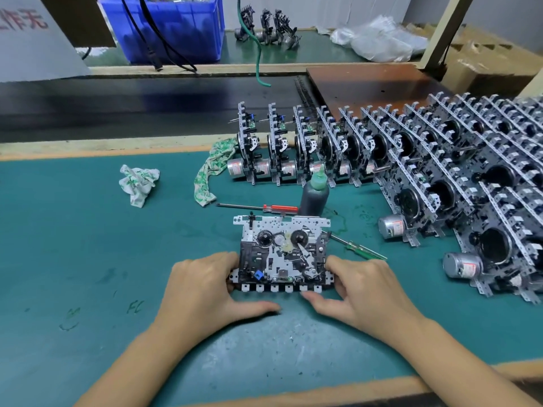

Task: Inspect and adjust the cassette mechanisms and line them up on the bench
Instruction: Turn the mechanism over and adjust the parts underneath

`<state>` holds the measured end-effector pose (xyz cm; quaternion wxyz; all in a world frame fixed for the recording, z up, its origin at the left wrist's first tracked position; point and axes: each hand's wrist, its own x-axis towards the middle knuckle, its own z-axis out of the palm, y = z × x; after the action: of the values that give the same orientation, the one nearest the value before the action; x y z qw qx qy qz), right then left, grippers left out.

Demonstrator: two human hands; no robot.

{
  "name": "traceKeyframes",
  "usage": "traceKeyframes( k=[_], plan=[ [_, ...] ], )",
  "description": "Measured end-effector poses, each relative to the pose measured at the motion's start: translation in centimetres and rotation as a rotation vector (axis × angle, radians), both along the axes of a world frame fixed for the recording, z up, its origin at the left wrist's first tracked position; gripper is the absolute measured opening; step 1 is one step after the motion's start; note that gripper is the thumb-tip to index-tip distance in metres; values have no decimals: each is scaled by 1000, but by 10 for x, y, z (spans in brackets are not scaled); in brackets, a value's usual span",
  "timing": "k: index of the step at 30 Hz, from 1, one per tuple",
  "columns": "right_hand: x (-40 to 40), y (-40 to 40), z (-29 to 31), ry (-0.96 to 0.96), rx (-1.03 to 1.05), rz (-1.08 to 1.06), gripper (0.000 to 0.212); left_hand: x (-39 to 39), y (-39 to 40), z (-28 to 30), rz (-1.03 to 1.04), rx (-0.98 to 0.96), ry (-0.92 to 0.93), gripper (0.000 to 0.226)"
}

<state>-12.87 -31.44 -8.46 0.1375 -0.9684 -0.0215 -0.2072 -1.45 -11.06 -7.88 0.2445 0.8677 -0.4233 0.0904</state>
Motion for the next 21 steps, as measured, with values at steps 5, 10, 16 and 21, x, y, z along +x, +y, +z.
traceKeyframes(
  k=[5,10,16,21],
  plan=[
    [2,3,-1,8,19,-97,57,2,9,0,-139,45,-14,52],
    [1,-2,-2,37,32,-48,55,0,9,-1,-105,44,-3,50],
    [0,-4,-1,30,-10,18,53,4,14,-2,-158,26,-54,47],
    [-1,-3,3,61,29,45,51,2,10,-7,-118,-34,-117,52]
  ],
)
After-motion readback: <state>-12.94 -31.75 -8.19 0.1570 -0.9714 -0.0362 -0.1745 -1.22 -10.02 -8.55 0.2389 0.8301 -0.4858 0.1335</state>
